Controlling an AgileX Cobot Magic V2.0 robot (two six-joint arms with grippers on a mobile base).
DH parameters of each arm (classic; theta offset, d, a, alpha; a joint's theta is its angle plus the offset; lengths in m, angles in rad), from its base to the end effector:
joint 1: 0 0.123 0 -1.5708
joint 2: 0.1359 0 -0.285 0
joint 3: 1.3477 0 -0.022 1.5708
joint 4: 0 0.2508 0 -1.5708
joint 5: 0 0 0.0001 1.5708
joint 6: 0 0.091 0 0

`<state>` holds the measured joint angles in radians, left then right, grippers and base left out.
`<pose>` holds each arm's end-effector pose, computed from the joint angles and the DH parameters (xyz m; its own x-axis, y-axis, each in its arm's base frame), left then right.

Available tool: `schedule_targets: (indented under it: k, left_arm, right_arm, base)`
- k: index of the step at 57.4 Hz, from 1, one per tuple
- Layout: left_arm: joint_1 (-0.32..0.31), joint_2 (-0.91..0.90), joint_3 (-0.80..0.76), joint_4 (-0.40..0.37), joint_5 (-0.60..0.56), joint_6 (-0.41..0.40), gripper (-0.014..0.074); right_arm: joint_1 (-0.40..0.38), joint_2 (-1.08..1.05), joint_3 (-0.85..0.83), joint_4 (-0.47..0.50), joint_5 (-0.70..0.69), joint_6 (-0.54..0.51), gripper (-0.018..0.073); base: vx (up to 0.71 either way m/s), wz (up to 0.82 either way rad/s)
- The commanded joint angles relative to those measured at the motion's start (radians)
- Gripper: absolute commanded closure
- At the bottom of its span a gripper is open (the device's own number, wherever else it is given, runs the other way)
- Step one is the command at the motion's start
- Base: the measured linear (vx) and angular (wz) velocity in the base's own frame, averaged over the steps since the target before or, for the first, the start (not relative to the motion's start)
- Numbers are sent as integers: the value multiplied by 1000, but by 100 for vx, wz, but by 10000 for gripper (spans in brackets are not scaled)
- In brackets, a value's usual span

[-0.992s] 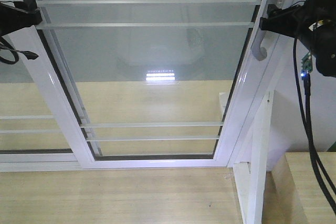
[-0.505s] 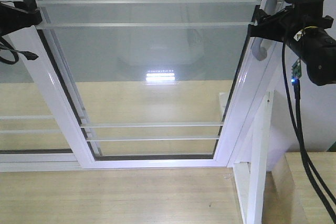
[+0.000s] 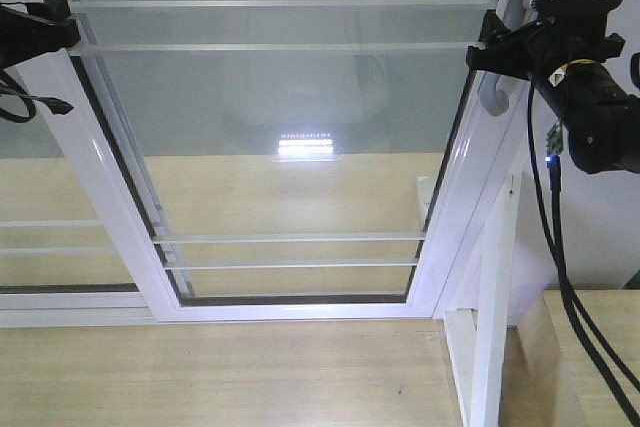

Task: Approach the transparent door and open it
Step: 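Close the right gripper around the curved silver door handle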

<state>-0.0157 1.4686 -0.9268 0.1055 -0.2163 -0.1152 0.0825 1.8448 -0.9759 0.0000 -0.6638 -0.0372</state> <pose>0.3329 -0.0073 0.2958 -0.2376 -0.0084 -0.9713 0.0348 0.9992 -0.0172 0.3961 0.0327 0.2125 -0.1141 -0.0468 -0.9924 -0.0867 0.9955 -0.0369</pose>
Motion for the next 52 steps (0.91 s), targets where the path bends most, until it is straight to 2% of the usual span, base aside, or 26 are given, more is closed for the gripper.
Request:
schedule_targets:
  k: [1, 21, 27, 33, 39, 52]
  left_arm:
    - [-6, -29, -35, -6, -83, -6, 30]
    - [-6, -29, -35, -6, -83, -6, 30]
    - [-6, -29, -35, -6, -83, -6, 30]
    - [-6, -29, -35, -6, -82, -6, 30]
    - [-6, -28, -35, -6, -80, -6, 30]
    - [-6, -28, -35, -6, -80, -6, 30]
  right_arm:
    - [-5, -24, -55, 0, -97, 2, 67]
    - [-5, 37, -190, 0, -2, 2, 85]
    - [-5, 37, -191, 0, 3, 2, 181]
    - [-4, 37, -191, 0, 9, 5, 386]
    - [-4, 37, -191, -43, 9, 10, 577]
    - [19, 37, -191, -172, 7, 94, 569]
  base:
    - [0, 0]
    - [0, 0]
    - [0, 0]
    - [0, 0]
    - [0, 0]
    - [0, 0]
